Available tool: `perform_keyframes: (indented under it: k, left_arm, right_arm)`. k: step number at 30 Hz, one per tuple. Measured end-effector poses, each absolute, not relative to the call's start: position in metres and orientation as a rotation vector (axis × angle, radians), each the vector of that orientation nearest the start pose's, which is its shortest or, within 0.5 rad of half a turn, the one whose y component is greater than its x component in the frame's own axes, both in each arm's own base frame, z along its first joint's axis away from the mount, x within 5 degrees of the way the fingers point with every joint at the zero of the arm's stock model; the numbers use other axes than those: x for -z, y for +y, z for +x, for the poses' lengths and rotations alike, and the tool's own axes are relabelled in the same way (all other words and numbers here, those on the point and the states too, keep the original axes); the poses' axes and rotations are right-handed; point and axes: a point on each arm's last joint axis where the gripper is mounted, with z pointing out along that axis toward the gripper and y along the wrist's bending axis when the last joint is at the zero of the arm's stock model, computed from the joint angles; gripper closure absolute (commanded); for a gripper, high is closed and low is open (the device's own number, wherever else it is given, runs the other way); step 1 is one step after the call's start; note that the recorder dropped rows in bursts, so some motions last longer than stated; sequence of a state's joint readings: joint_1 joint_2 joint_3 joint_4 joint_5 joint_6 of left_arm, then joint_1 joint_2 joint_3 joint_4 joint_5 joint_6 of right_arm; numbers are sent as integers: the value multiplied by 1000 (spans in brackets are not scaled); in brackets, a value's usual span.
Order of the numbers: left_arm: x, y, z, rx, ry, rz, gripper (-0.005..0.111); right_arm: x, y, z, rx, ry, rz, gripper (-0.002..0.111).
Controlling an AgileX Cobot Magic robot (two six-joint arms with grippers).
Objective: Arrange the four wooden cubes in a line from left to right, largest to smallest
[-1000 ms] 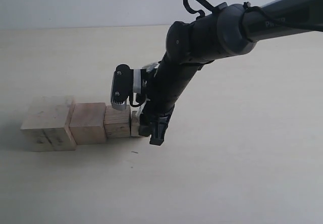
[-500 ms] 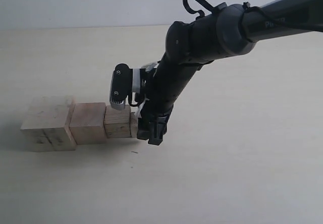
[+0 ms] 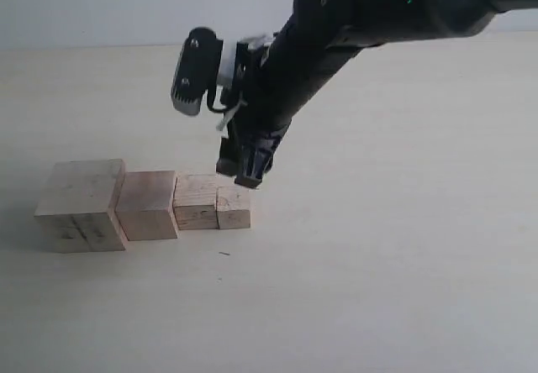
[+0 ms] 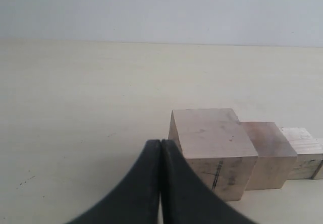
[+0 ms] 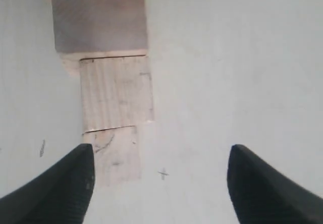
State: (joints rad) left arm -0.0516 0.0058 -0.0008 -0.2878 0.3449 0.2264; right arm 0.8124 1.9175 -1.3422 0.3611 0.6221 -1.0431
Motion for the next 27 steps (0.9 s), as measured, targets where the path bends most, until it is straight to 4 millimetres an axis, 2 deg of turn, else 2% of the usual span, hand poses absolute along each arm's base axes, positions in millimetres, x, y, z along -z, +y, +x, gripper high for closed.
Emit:
perform_keyframes:
  k: [3,7,10,13,15,18,22,27]
  left_arm:
    - [-183,-12,53,156,1820,74,107]
    - [-183,-12,53,156,1820,74,107]
    - [-183,-12,53,156,1820,74,107]
    - [-183,-12,53,156,1820,74,107]
    - [-183,-12,53,156,1820,74,107]
    - [-183,-12,53,156,1820,74,107]
    - [-183,-12,53,156,1820,74,107]
    - [-183,-12,53,156,1820,74,107]
  right_arm:
    - [-233,297,264,-221,1855,-1793,80]
    - [-289,266,261,-179,1971,-1486,107]
    - [-321,234,244,-197,2032,-1259,108]
    - [-334,201,215,-236,2015,-1124,108]
    - [-329,180,193,-266,1996,-1067,108]
    - [-304,147,157,-321,1967,-976,108]
    - [-256,104,111,-399,1899,-860,108]
    - [-210,70,75,-489,1758,-739,108]
